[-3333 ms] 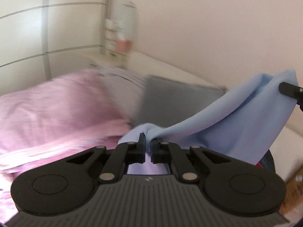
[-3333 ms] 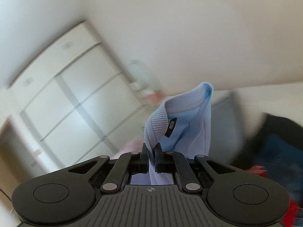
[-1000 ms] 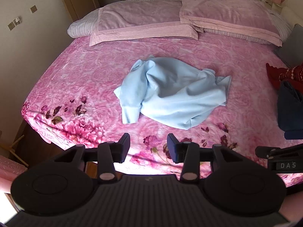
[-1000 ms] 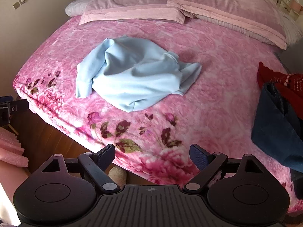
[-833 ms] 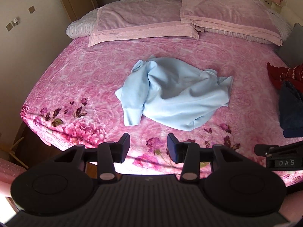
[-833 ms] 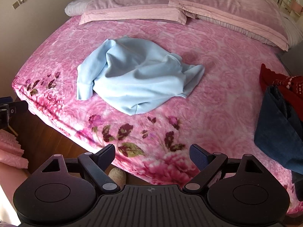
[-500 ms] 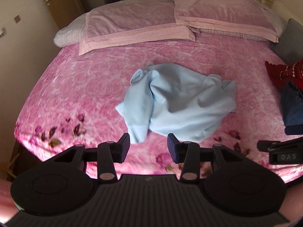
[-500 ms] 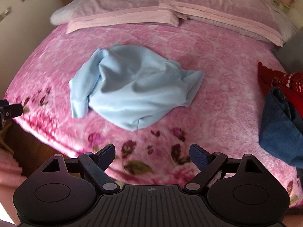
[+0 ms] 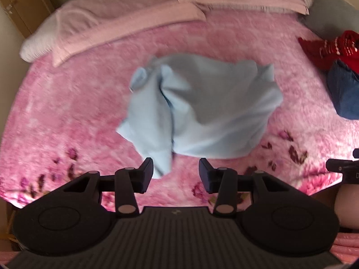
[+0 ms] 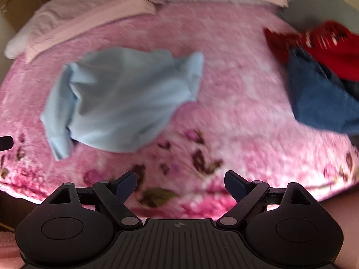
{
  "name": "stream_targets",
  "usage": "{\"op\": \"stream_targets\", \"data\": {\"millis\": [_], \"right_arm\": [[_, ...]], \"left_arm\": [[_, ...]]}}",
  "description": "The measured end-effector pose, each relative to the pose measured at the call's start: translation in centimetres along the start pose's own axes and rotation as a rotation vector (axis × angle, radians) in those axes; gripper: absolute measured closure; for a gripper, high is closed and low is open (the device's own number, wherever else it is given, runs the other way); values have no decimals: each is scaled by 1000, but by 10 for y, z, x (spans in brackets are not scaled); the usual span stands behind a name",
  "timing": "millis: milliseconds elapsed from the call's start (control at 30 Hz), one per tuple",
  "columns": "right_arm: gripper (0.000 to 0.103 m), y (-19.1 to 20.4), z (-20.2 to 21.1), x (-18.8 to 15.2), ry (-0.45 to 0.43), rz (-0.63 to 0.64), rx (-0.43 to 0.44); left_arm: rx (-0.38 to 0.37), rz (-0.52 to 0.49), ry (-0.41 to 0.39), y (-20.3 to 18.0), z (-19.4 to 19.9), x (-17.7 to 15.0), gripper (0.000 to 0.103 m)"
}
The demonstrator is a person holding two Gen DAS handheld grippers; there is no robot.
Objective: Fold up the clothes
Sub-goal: 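Grasp the sweatshirt edge with the left gripper and pull it open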
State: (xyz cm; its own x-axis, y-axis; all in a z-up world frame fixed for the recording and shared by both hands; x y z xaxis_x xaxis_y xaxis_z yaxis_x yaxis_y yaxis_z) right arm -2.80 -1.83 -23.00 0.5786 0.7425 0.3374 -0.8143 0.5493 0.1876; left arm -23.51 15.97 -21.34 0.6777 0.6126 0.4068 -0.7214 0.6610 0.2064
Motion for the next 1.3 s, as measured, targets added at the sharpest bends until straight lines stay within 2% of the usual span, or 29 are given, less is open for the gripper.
{"op": "stream_targets", "data": {"millis": [167,467,767,900,933,1033,1100,1167,1233,1300], "right_arm": [[15,-27,-23,-11,25,-53,-48],[15,-90,-69,-12,43,-123,-77],[15,-164,-107,-18,96,-181,-115],[15,-180,-117,-16,121,-206,-108],[15,-182,-119,-15,126,-208,-105],[15,-183,-124,-12,141,-196,-99],[15,-181,-128,-7,148,-177,-92],[15,-178,-130,-3,153,-160,-82],[15,-173,-132,5,155,-146,-67],[15,-166,-133,14,155,-127,-49]], "left_arm": [[-51,-46,42,-23,-41,-13,63],[-94,-172,22,-95,-114,-26,62],[-34,-317,-35,-170,-172,-22,61],[-6,-371,-65,-198,-195,-20,56],[-2,-371,-81,-198,-196,-18,55],[11,-372,-128,-198,-198,-13,93],[14,-363,-162,-194,-194,-10,95],[33,-330,-212,-174,-175,-6,95],[87,-271,-239,-136,-151,-4,95],[184,-185,-233,-79,-129,-5,95]]}}
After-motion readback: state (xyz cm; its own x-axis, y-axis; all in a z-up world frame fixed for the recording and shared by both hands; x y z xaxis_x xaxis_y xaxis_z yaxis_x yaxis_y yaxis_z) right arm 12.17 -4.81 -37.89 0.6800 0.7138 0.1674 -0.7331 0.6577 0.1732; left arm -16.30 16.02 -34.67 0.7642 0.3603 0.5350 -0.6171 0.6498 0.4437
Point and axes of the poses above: each gripper's, at about its wrist camera, not at the fingertips, and z roughly against the way its jaws point, y to its left, x to its top, the point moved 6 cm from there along -z, roughly the way its jaws point, and after that the axes turned 7 degrees about x, right-handed, at the moved point
